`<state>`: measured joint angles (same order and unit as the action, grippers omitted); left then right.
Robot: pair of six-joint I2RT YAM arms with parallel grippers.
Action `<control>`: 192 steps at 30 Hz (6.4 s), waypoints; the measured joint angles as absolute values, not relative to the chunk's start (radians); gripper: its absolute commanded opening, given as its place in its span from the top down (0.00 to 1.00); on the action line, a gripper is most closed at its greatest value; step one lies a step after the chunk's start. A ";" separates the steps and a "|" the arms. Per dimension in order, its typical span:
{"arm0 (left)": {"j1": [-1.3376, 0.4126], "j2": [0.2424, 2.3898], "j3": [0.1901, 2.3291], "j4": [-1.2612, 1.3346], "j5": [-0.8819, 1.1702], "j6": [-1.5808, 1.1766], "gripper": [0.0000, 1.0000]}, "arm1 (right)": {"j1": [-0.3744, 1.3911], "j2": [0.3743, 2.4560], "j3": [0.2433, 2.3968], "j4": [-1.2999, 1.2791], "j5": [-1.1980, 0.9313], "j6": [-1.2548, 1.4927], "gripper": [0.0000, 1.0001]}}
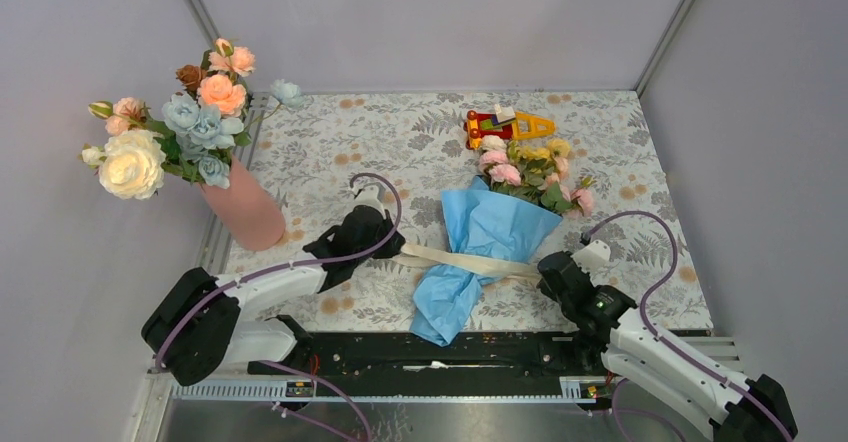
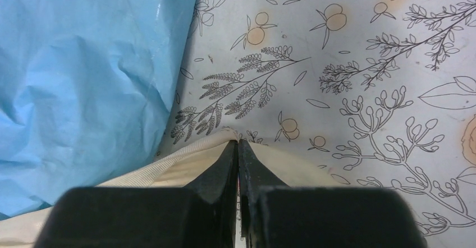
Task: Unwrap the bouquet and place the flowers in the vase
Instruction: Untie the ribbon from the wrapping paper.
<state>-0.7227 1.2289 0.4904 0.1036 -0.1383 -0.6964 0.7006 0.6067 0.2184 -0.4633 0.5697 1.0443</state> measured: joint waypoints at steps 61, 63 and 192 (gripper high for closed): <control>-1.068 1.448 0.688 0.150 -0.118 -0.340 0.32 | 0.661 1.060 0.546 -0.091 -0.161 0.310 0.55; -1.071 1.451 0.688 0.152 -0.136 -0.339 0.37 | 0.661 1.076 0.547 -0.087 -0.161 0.310 0.57; -0.831 1.072 0.431 0.117 -0.202 -0.458 1.00 | 0.693 0.953 0.511 -0.229 0.126 0.439 1.00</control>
